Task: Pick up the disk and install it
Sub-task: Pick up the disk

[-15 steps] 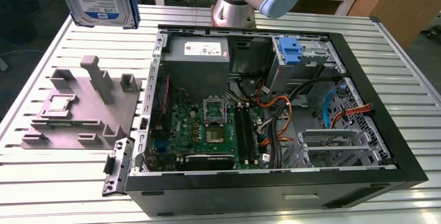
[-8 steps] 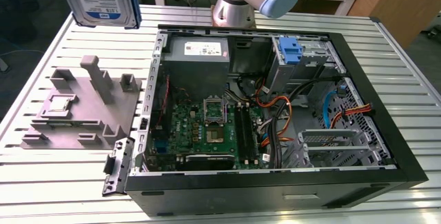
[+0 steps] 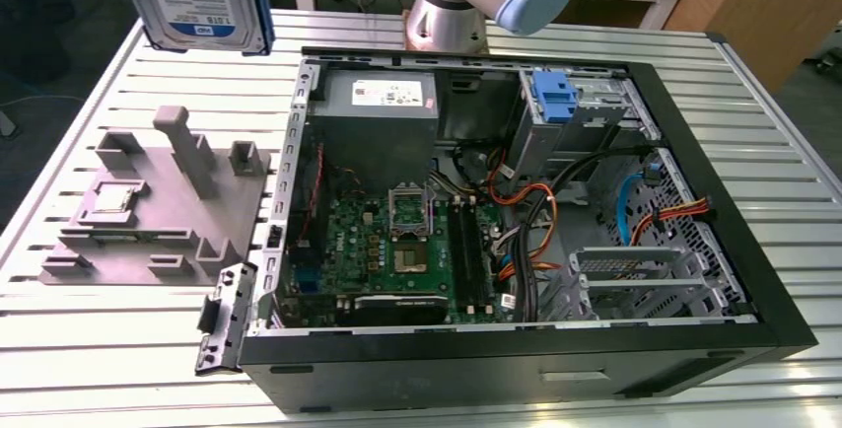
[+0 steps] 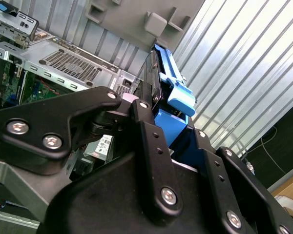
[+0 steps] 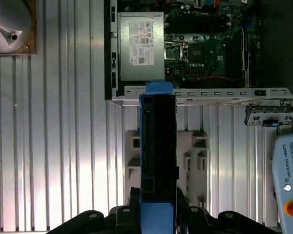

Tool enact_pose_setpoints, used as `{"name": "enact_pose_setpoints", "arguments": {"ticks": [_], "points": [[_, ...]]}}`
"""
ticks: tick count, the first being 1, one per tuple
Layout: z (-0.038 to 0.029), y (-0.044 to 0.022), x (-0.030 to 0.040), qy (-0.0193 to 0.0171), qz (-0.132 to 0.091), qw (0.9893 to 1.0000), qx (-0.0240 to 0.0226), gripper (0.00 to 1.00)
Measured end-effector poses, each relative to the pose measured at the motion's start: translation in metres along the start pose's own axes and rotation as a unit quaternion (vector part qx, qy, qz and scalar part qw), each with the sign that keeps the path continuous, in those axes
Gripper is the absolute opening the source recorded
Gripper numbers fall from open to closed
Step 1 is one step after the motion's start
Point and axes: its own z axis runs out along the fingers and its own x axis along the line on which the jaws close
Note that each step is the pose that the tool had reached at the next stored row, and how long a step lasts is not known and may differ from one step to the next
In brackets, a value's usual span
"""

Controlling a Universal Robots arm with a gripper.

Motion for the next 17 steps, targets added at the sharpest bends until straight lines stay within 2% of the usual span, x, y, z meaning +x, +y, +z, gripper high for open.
{"name": "enact_pose_setpoints", "arguments": {"ticks": [5, 7, 17], "points": [[0.0, 0.001, 0.0001, 0.0, 0.0, 1.0, 0.0, 0.37], [0.0, 0.0104, 0.0004, 0.0, 0.0, 1.0, 0.0, 0.37], [0.0, 0.011, 0.0004, 0.0, 0.0, 1.0, 0.0, 0.37]]}}
